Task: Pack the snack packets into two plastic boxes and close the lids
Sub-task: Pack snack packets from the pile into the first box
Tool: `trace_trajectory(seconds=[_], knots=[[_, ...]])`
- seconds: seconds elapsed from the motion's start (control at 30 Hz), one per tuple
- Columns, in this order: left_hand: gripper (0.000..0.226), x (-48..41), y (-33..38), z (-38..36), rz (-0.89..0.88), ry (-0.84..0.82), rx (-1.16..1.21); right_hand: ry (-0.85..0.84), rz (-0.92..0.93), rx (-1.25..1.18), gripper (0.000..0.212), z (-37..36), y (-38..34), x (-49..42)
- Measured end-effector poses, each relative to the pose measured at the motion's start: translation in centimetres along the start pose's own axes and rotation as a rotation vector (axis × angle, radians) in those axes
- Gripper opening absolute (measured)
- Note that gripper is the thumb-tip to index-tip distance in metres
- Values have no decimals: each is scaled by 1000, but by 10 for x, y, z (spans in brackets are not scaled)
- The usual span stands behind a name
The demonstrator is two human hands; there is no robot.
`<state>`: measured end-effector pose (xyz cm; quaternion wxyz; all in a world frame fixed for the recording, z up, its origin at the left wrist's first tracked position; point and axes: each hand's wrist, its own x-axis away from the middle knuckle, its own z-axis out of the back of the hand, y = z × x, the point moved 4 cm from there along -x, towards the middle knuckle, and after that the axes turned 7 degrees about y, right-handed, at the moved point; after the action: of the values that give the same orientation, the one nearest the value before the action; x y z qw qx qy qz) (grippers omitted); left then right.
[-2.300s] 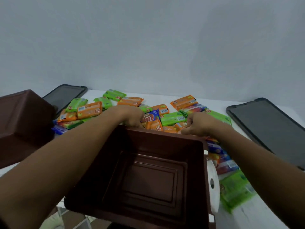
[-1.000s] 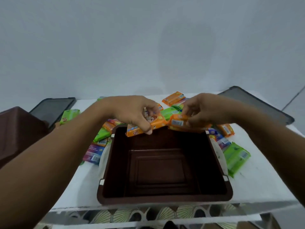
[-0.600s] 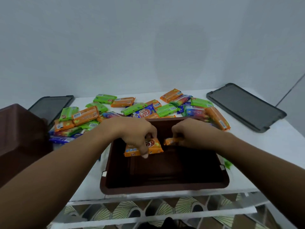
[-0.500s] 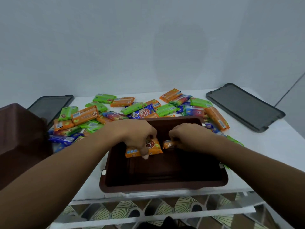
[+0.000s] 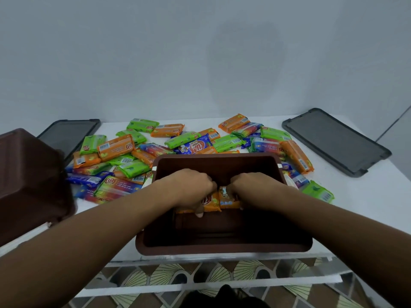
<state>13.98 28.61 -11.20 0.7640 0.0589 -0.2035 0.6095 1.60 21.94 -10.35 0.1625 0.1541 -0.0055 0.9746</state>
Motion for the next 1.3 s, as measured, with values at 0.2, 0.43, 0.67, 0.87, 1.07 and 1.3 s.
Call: trace_trajectory(seconds=[0.2, 0.43, 0.67, 0.87, 1.07, 1.3], knots=[[80, -2, 4, 0, -1, 36, 14, 55, -114, -60, 50, 0, 7, 0], [69, 1, 5, 7, 18, 60, -44, 49, -110, -51, 44, -5, 9, -3], [53, -1, 1, 8, 154, -69, -9, 54, -111, -11, 35, -7, 9, -8], [55, 2, -1, 11, 160, -59, 60, 60, -112, -31, 42, -2, 8, -6], [44, 10, -7, 13, 136, 6, 143, 18, -119, -139, 55, 0, 10, -2], [11, 33, -26, 58, 52, 408, 438, 440, -234, -544, 18, 51, 18, 30]])
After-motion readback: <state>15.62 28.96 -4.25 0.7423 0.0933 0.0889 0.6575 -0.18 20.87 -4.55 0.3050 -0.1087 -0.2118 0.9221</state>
